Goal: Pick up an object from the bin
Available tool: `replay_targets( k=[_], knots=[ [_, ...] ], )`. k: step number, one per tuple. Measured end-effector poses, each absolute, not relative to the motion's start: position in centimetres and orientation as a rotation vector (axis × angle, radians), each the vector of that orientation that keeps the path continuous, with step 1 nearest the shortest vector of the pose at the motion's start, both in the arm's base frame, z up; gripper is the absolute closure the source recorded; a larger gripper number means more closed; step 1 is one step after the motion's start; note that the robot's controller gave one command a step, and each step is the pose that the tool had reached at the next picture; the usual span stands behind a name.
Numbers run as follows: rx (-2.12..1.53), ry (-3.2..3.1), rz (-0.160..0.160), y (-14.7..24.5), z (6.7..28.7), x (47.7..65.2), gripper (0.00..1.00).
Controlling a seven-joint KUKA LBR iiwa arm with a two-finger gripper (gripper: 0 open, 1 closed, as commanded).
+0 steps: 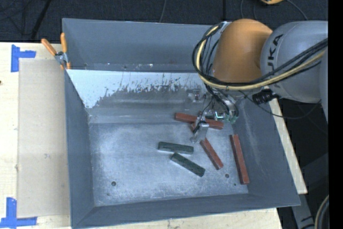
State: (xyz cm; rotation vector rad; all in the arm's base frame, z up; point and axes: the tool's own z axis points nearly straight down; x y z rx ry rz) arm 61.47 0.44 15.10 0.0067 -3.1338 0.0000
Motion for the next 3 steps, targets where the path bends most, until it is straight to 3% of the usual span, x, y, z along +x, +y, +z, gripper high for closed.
replay_targets(
  k=[1, 2, 3],
  knots=[
    [0.007, -3.141, 0.0, 0.4, 15.6, 61.6, 0.0],
    [0.051, -3.144, 0.0, -1.7, 11.6, 60.3, 0.0],
    [0.174, -3.135, 0.003, -0.4, 7.3, 60.2, 0.0]
  ],
)
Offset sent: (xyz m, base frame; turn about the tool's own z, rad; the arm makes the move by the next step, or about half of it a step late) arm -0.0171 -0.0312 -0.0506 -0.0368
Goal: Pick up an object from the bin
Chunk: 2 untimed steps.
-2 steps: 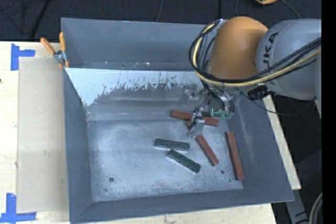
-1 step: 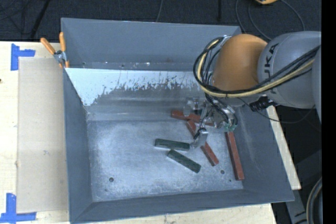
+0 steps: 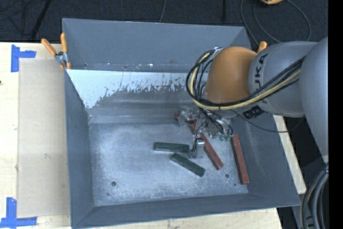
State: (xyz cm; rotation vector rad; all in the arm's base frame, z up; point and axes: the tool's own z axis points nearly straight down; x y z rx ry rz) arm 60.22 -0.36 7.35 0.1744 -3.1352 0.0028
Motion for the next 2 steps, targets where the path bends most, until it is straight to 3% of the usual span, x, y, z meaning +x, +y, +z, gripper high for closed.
replay_targets(
  k=[1, 2],
  knots=[
    [-0.072, -3.14, 0.0, 1.72, 6.99, 59.51, 1.0],
    [-0.071, -3.14, -0.001, 1.73, 6.97, 59.5, 0.0]
  ],
)
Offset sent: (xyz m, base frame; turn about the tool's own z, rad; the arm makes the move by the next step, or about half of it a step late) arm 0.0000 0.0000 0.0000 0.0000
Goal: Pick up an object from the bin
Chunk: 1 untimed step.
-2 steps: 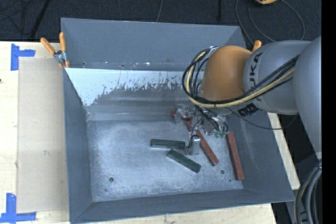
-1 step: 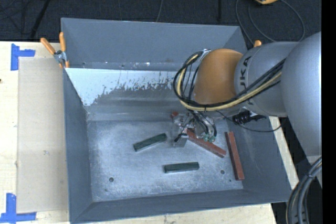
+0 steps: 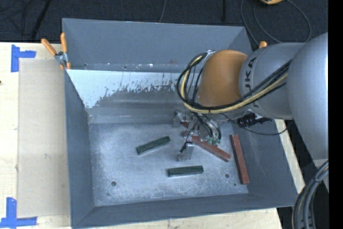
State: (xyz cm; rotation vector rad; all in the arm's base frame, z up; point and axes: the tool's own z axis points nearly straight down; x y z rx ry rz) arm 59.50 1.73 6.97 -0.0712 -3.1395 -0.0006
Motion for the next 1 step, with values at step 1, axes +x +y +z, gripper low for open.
replay_targets(
  k=[1],
  knots=[
    [-0.071, -3.139, -0.001, 1.73, 6.96, 59.49, 0.0]
  ],
)
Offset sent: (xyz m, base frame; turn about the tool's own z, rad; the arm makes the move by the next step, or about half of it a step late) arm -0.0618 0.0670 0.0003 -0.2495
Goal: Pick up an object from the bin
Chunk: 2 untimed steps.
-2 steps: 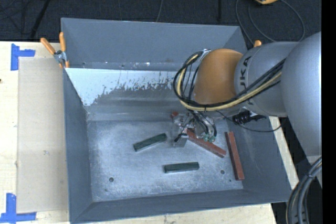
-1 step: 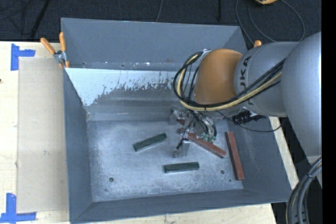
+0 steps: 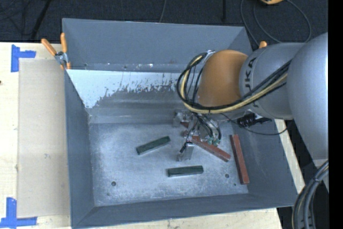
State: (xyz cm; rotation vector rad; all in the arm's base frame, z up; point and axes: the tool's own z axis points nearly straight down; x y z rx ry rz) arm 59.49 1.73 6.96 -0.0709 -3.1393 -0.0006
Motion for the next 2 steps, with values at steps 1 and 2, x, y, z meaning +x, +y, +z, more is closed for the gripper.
replay_targets(
  k=[1, 2],
  knots=[
    [0.073, -3.142, 0.004, 3.9, 7.0, 57.2, 0.0],
    [0.138, -3.139, -0.001, 8.7, 7.6, 57.0, 0.0]
  ],
)
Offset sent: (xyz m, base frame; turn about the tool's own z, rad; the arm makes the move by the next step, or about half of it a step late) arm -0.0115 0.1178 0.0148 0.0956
